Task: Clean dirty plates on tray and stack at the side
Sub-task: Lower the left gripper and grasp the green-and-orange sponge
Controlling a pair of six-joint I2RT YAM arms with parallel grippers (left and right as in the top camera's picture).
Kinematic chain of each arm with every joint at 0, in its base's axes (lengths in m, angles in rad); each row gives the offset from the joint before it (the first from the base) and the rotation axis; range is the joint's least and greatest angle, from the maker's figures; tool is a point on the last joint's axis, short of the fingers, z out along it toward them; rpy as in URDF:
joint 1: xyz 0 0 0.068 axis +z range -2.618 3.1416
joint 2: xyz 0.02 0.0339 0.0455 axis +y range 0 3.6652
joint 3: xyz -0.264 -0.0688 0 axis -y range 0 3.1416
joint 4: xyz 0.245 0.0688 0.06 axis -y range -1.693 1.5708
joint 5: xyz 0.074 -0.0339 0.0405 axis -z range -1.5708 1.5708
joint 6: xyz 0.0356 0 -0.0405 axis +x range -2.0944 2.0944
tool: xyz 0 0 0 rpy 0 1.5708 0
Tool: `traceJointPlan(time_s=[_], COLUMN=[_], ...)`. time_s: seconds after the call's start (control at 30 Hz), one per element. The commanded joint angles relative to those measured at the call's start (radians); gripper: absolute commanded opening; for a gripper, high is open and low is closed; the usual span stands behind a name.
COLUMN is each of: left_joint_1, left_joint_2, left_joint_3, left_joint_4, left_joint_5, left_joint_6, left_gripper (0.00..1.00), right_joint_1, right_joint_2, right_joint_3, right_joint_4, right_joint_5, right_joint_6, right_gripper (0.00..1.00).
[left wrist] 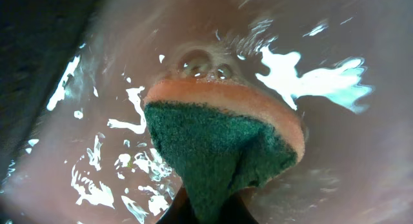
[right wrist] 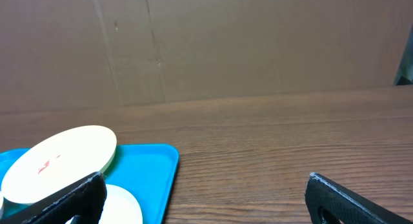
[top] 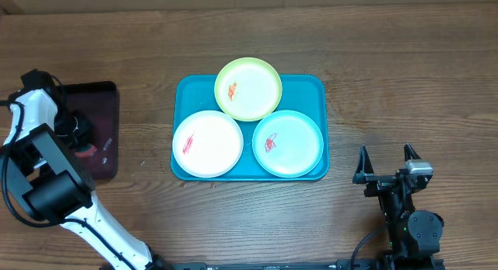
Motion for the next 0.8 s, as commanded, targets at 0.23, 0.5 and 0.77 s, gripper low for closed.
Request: traceJointPlan(time_s=[0.23, 0.5, 0.77], left_joint_1=[0.000, -0.005, -0.014], left_joint_2=[0.020, 0.025, 0.026], left_joint_3=[0.402, 0.544, 0.262], left_joint_4=[-0.296, -0.409, -0.225], left_joint_5=[0.047, 0.244, 0.220], left_joint_6=[0.019, 0.019, 0.019], left_gripper=[0.04, 0.04, 0.04], right_joint_1=[-0.002, -0.002, -0.002], right_joint_2=[-0.008, -0.008, -0.008], right_joint_3=[-0.010, -0.010, -0.010], right_joint_4=[0.006, 0.006, 0.006], right_joint_5=[-0.001, -0.001, -0.001], right_joint_6=[-0.003, -0.003, -0.003], right_gripper=[1.00, 1.00, 1.00])
